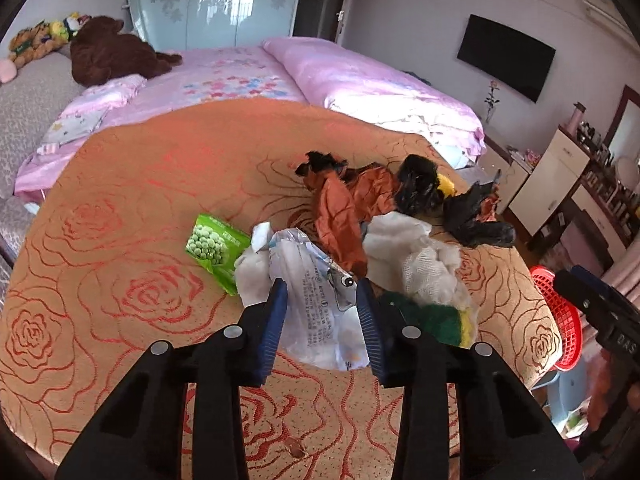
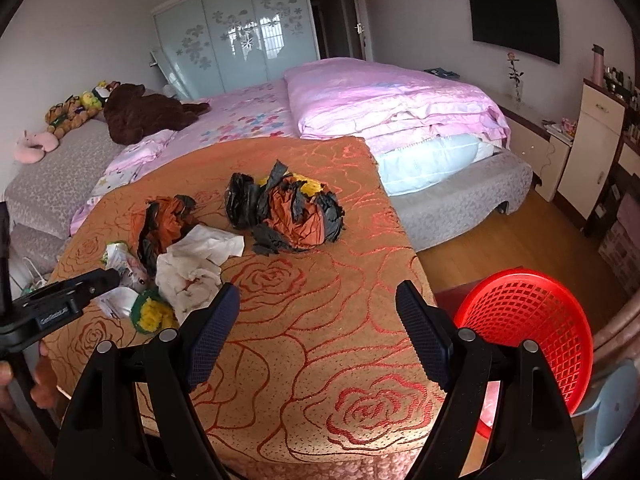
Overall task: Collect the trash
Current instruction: 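Grasp the clear printed wrapper with the left tool while the right tool returns to the bed, then grasp the white lace cloth on the bed with the right tool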
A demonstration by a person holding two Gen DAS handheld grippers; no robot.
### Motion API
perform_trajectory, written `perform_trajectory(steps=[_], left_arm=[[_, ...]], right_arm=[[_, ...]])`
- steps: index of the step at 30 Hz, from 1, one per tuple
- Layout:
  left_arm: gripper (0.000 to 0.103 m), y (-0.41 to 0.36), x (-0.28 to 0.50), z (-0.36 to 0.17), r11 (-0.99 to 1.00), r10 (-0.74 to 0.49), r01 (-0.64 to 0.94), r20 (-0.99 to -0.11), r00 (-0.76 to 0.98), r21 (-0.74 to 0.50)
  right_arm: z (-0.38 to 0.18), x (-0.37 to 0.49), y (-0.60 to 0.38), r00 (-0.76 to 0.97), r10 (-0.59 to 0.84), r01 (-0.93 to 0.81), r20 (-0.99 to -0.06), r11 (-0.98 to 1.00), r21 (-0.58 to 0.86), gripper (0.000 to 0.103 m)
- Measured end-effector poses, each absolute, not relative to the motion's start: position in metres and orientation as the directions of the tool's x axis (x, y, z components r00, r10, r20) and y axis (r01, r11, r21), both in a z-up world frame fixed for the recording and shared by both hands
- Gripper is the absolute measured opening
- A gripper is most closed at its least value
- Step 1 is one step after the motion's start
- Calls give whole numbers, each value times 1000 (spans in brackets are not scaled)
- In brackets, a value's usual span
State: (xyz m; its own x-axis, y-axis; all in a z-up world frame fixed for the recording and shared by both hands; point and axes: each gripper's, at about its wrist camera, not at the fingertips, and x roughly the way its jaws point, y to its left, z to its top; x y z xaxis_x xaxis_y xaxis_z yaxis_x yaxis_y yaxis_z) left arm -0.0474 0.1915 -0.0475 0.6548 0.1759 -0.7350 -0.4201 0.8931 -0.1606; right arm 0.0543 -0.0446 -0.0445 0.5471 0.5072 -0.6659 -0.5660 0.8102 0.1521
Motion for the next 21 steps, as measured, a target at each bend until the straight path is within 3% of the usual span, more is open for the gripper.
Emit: perform_trajectory(steps=[2, 4, 7, 21], left_arm=[[34, 193, -47, -51, 892, 171, -420, -736, 656, -167], [22, 194, -48, -54, 890, 166, -421, -736, 657, -175], [15, 201, -53, -54, 885, 157, -423, -730, 665, -194], [12, 218, -87, -10, 863, 232, -455, -628, 742, -219]], right_arm=[[-46, 53, -42, 540, 509, -572, -670, 806, 151, 78], [-49, 53, -39, 531, 511, -578, -676, 802, 152, 78], [-51, 52, -35, 521, 512, -585, -683, 797, 151, 78], [-58, 55, 6, 449, 544, -666, -709, 733, 141, 78]])
